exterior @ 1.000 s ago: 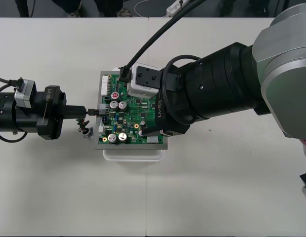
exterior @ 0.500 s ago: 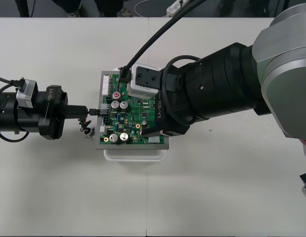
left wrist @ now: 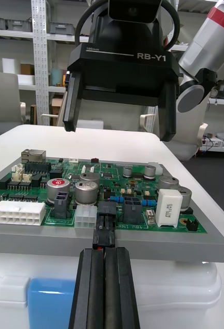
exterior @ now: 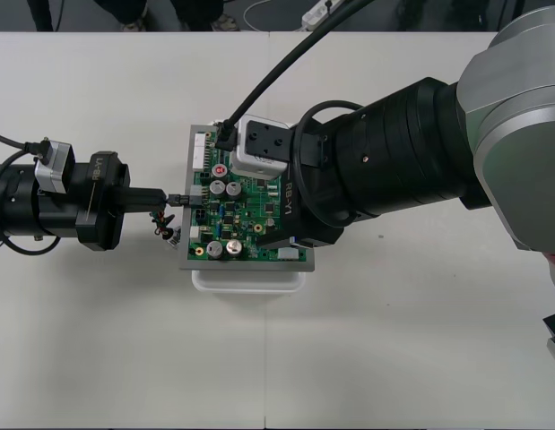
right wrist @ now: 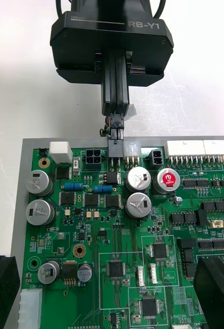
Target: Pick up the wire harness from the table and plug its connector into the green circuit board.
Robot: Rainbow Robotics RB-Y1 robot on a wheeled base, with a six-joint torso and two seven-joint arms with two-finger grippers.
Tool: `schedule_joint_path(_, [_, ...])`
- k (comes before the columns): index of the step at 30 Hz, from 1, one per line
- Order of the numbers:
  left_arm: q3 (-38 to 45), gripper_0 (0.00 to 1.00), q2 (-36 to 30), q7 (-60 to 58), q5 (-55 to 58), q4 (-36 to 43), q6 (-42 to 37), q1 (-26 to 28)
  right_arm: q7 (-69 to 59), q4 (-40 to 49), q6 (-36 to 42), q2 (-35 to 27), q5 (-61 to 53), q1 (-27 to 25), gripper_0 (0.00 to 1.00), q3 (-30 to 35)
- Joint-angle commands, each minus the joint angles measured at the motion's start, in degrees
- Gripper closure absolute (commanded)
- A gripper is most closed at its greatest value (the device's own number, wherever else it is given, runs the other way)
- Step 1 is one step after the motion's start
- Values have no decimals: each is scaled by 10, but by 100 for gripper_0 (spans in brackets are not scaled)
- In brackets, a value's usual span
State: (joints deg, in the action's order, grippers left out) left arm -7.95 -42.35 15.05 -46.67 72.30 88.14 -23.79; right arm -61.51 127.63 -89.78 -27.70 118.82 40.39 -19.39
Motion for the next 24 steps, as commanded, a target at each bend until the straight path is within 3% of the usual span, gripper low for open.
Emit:
schedule_joint_path(1, [-9,100,15,24,-9,22,19,-23,17,10,-2,10,-5,14,1,17])
schedule_joint_path(8, [-25,100,-39,26,4,26,19,-9,18,12,-2,11,-3,9,1,17])
schedule_joint_path(24, [-25,100,-77,29,38,27,19,11,18,15,-2,10,-3,9,1,17])
